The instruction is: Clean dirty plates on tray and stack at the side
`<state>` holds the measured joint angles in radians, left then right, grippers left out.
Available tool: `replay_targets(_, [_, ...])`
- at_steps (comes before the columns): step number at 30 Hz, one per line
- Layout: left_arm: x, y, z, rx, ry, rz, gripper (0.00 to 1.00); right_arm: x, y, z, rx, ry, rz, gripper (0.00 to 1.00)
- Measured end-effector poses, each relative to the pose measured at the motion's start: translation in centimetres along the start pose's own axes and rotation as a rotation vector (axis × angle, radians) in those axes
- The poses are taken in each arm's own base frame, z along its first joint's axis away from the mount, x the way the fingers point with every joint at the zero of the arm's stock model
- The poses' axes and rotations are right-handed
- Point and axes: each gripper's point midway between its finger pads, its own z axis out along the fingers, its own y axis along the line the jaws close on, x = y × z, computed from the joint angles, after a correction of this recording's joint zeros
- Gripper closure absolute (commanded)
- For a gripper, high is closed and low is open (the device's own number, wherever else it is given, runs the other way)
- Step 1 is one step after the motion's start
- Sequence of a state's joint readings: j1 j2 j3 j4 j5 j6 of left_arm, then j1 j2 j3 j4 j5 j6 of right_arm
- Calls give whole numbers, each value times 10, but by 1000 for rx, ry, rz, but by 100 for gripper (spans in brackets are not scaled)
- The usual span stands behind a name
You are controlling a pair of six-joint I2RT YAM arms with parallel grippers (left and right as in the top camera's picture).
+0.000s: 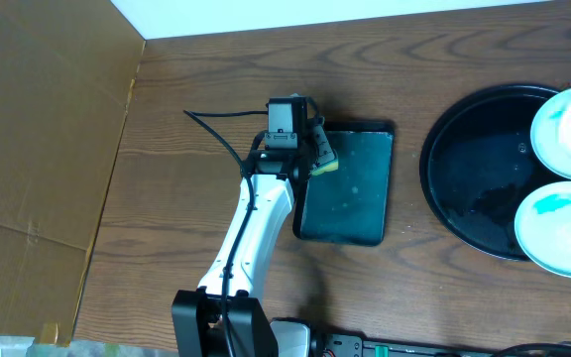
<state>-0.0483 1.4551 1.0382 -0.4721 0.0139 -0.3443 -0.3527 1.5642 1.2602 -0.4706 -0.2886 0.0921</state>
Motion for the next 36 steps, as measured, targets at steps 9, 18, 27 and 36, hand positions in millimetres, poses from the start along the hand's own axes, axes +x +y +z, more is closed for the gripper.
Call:
replay_targets(9, [0, 0, 0, 2, 1, 0, 93, 26, -116, 19, 140, 51, 372, 98])
replay_targets(18, [0, 0, 0, 2, 1, 0, 93, 47, -123, 38, 106, 116, 437, 64])
replay_targets(27, [-1, -1, 0, 5, -5, -1, 93, 47, -53, 51, -136, 160, 222, 19])
replay_targets(36, [-1, -1, 0, 6, -5, -20, 93, 97, 9, 81, -202, 349, 89, 31])
